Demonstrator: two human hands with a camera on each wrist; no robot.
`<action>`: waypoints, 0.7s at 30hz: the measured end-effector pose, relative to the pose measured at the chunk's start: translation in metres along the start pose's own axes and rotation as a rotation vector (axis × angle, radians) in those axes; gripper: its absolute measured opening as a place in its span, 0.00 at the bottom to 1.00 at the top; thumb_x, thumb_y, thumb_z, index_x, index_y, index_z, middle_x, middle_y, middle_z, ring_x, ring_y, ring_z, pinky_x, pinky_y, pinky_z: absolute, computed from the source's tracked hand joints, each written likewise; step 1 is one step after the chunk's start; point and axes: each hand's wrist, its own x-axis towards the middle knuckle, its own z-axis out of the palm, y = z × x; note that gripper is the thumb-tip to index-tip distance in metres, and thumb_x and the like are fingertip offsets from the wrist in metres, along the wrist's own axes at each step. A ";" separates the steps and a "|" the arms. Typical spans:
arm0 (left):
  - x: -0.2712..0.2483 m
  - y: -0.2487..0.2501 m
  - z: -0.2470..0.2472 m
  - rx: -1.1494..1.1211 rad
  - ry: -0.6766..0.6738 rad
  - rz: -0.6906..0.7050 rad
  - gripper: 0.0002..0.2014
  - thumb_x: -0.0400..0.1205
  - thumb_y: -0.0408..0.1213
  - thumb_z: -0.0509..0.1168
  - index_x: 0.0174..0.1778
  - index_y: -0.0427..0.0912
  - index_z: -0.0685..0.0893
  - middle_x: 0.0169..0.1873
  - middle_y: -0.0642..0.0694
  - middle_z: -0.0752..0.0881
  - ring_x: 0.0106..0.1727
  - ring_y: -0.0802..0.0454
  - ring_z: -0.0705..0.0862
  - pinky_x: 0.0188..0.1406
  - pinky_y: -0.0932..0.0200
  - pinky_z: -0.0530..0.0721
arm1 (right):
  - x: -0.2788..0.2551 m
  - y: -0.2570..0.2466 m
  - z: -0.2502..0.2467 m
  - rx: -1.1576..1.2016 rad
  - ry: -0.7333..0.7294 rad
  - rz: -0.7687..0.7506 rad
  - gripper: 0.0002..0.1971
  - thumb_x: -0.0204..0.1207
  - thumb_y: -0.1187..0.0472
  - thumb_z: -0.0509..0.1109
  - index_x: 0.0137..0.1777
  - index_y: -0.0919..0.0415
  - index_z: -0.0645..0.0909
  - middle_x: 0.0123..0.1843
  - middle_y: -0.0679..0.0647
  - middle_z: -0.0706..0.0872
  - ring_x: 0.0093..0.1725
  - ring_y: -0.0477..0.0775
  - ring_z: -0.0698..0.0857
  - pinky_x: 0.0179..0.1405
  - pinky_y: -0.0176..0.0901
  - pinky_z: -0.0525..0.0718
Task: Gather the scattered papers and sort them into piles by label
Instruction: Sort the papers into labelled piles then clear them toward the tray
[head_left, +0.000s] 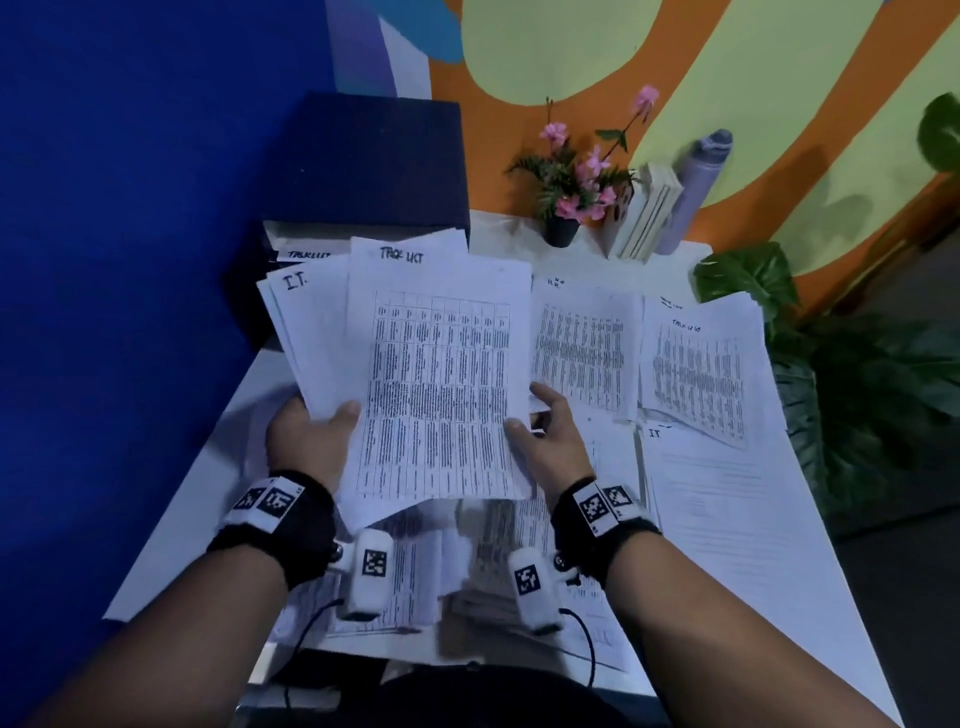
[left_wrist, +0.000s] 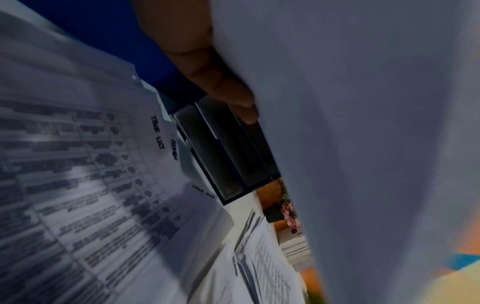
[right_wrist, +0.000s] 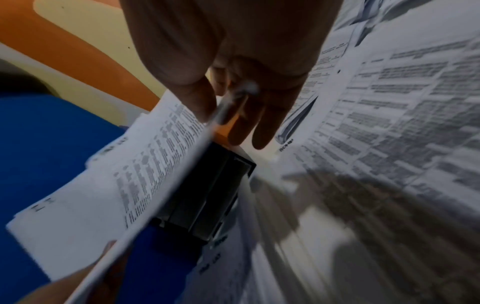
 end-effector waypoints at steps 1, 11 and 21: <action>-0.001 -0.001 0.006 -0.008 -0.001 -0.016 0.11 0.78 0.35 0.72 0.55 0.37 0.86 0.48 0.43 0.89 0.49 0.46 0.87 0.52 0.54 0.83 | -0.001 0.005 -0.006 -0.055 0.008 0.003 0.21 0.80 0.62 0.69 0.70 0.47 0.71 0.46 0.53 0.83 0.37 0.49 0.84 0.37 0.44 0.87; -0.031 -0.013 0.070 0.140 -0.129 -0.018 0.10 0.79 0.34 0.70 0.55 0.37 0.86 0.49 0.43 0.89 0.49 0.46 0.86 0.53 0.53 0.83 | 0.023 0.033 -0.089 -0.376 0.346 0.034 0.04 0.83 0.62 0.63 0.52 0.62 0.77 0.40 0.56 0.84 0.41 0.60 0.84 0.40 0.41 0.80; -0.047 -0.019 0.106 0.294 -0.185 -0.084 0.11 0.81 0.37 0.67 0.59 0.40 0.84 0.55 0.42 0.88 0.54 0.40 0.85 0.56 0.51 0.83 | 0.068 0.033 -0.205 -0.487 0.491 0.071 0.17 0.76 0.77 0.56 0.55 0.65 0.84 0.51 0.62 0.85 0.42 0.61 0.84 0.41 0.43 0.83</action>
